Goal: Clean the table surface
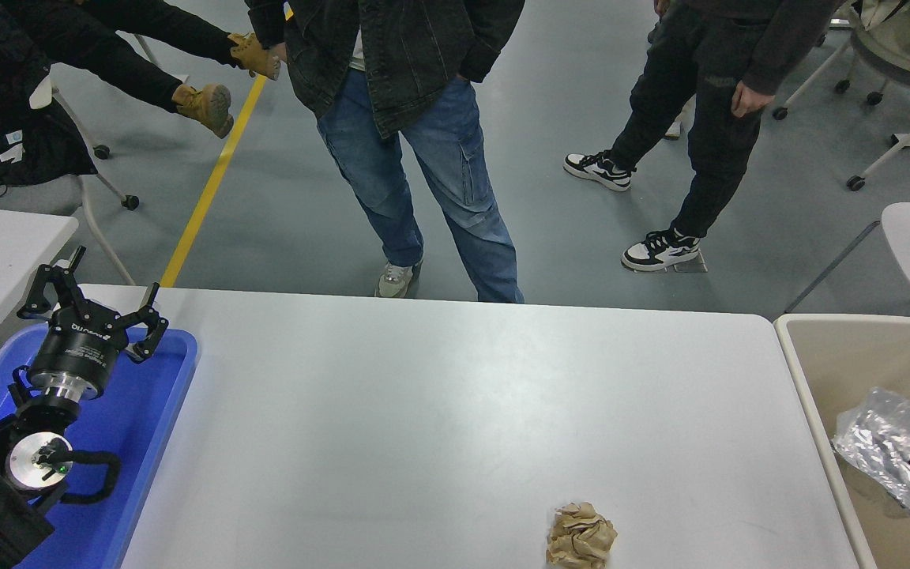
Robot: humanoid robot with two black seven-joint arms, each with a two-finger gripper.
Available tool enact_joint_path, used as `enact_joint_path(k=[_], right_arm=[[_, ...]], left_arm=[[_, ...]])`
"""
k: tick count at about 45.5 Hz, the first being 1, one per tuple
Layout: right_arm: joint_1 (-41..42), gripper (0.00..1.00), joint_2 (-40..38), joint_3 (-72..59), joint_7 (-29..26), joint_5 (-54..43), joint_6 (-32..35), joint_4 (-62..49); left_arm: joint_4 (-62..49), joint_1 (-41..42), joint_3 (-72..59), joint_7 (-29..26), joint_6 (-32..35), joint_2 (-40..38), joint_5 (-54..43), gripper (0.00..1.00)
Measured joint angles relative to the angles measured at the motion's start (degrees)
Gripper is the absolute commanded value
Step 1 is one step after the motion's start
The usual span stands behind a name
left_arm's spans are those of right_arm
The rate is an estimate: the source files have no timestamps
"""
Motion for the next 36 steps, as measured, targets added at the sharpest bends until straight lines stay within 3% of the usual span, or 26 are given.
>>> enact_joint_path(k=[4,11,36], right_arm=[[-0.1,0.91,0.0,0.1,0.0,0.0,-1.7,0.0],[0.3,0.96,0.1,0.1,0.0,1.0,-4.9,-0.1],[10.5,0.98,-2.5,1.6,-0.1,16.8,-8.5,0.3]], left_arm=[[0.0,0.0,0.0,0.0,0.0,0.0,0.0,1.00],[0.0,0.0,0.0,0.0,0.0,0.0,0.0,1.00],[0.0,0.0,0.0,0.0,0.0,0.0,0.0,1.00]])
